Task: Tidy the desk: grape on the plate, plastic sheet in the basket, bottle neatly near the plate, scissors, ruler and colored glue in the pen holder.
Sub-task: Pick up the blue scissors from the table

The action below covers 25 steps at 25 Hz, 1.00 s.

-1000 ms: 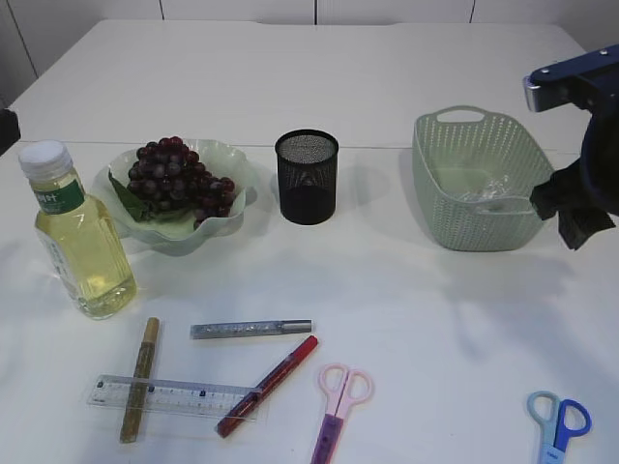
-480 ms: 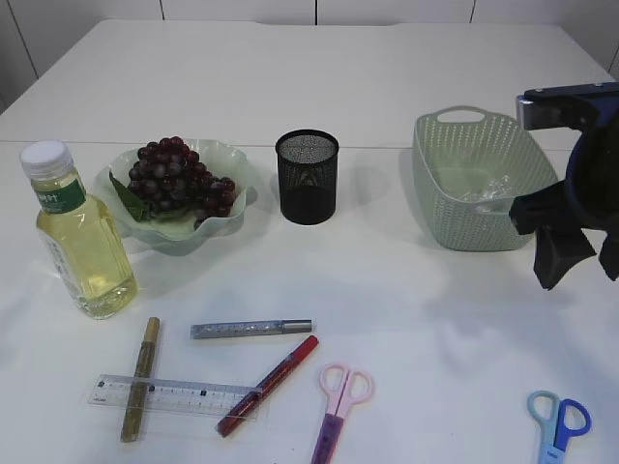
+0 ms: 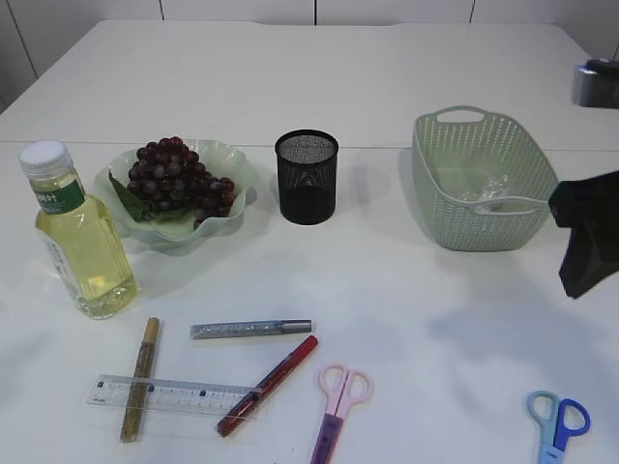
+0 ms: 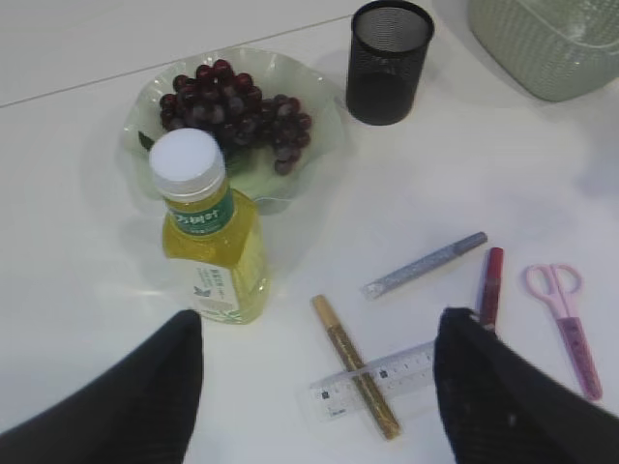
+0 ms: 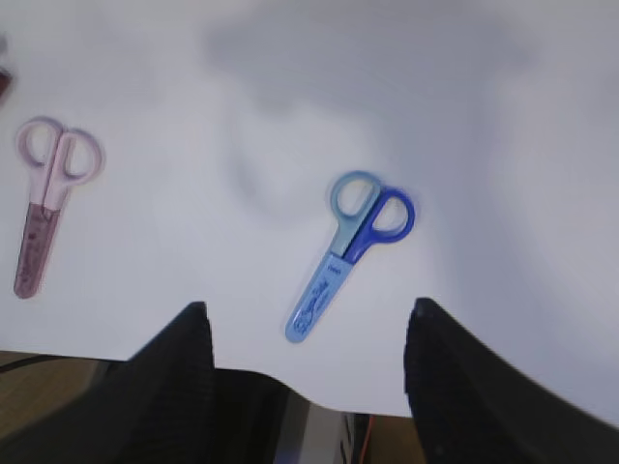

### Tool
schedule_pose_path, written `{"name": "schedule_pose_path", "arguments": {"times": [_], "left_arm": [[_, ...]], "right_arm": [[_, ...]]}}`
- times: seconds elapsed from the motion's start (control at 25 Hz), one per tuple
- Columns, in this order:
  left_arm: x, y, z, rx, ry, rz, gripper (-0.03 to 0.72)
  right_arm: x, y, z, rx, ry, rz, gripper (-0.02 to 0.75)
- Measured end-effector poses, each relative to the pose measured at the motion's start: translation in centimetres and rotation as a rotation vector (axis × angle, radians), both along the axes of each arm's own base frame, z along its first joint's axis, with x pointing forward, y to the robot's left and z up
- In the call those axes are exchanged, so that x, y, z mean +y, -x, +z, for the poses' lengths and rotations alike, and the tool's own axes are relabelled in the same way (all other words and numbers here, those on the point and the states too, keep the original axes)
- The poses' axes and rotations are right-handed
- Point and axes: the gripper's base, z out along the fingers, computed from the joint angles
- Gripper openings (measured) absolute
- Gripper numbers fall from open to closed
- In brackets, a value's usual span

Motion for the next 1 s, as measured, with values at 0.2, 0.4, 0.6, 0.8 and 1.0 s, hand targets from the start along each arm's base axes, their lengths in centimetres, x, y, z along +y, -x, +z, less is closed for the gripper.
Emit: {"name": "schedule_pose_path", "arguments": {"times": [0.2, 0.4, 0.6, 0.8, 1.0], "left_arm": [[-0.4, 0.7, 1.2, 0.019, -0.009, -0.051, 0.518], [-0.3, 1.1, 2.4, 0.011, -0.004, -0.056, 0.482], [-0.3, 1.2, 2.7, 0.016, -0.007, -0.056, 0.477], [-0.3, 1.3, 2.6, 0.025, -0.01, -0.059, 0.477], [-0.5, 1.4, 2.6, 0.032, -0.004, -0.072, 0.477]], "right_arm": [[-0.5, 3.8, -0.8, 0.036, -0.066, -0.084, 0.491], [-1.3, 6.5, -3.2, 0.062, -0.084, -0.201, 0.491], [-1.5, 7.3, -5.8, 0.055, -0.116, -0.346, 0.491], [-1.6, 7.0, -6.9, 0.053, -0.125, -0.451, 0.491], [-1.1, 5.8, -8.9, 0.146, -0.09, -0.493, 0.491]]}}
